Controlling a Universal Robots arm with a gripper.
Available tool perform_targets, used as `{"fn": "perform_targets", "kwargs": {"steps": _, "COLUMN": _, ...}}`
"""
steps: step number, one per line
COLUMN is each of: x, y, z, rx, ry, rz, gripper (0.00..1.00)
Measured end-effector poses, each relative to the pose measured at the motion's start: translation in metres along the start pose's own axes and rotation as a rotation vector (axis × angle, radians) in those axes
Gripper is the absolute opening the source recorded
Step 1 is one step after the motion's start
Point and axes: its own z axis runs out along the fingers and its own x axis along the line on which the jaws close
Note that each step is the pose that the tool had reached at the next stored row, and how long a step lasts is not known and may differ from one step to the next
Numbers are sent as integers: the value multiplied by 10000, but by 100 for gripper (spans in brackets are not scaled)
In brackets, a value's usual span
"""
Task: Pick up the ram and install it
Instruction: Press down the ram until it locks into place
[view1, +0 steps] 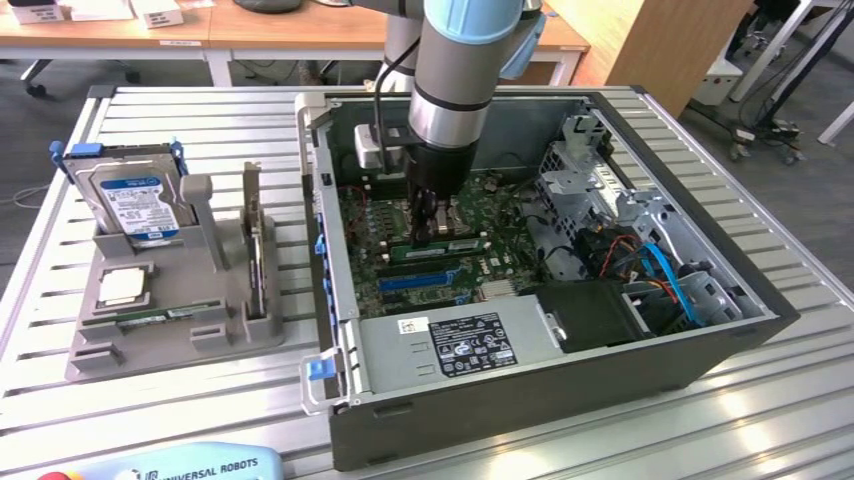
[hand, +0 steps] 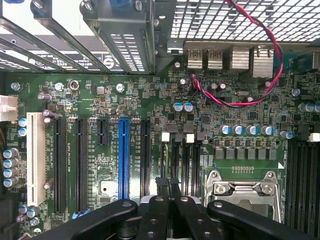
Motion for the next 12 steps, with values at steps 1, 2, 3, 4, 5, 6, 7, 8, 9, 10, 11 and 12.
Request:
{"fn": "perform_targets", "kwargs": {"steps": 1, "x": 0, "y": 0, "z": 2, "rx": 0, "ry": -1, "rz": 0, "gripper": 10}}
{"fn": "perform_targets", "kwargs": {"steps": 2, "x": 0, "y": 0, "z": 2, "rx": 0, "ry": 0, "rz": 0, "gripper": 10}}
{"fn": "perform_targets", "kwargs": {"steps": 3, "x": 0, "y": 0, "z": 2, "rx": 0, "ry": 1, "rz": 1, "gripper": 10}}
{"fn": "perform_targets", "kwargs": {"steps": 4, "x": 0, "y": 0, "z": 3, "rx": 0, "ry": 0, "rz": 1, "gripper": 10}}
{"fn": "perform_targets", "kwargs": {"steps": 5, "x": 0, "y": 0, "z": 3, "rx": 0, "ry": 1, "rz": 0, "gripper": 10}}
{"fn": "perform_targets", "kwargs": {"steps": 6, "x": 0, "y": 0, "z": 3, "rx": 0, "ry": 0, "rz": 0, "gripper": 10}}
{"fn": "perform_targets", "kwargs": {"steps": 7, "x": 0, "y": 0, "z": 3, "rx": 0, "ry": 0, "rz": 0, "gripper": 10}}
{"fn": "perform_targets", "kwargs": {"steps": 8, "x": 0, "y": 0, "z": 5, "rx": 0, "ry": 1, "rz": 0, "gripper": 10}}
{"fn": "perform_targets", "kwargs": {"steps": 9, "x": 0, "y": 0, "z": 5, "rx": 0, "ry": 1, "rz": 0, "gripper": 10}}
{"fn": "perform_targets", "kwargs": {"steps": 10, "x": 0, "y": 0, "z": 5, "rx": 0, "ry": 1, "rz": 0, "gripper": 10}}
{"fn": "perform_targets", "kwargs": {"steps": 11, "x": 0, "y": 0, "z": 5, "rx": -1, "ry": 1, "rz": 1, "gripper": 10}}
{"fn": "perform_targets", "kwargs": {"steps": 12, "x": 0, "y": 0, "z": 5, "rx": 0, "ry": 1, "rz": 0, "gripper": 10}}
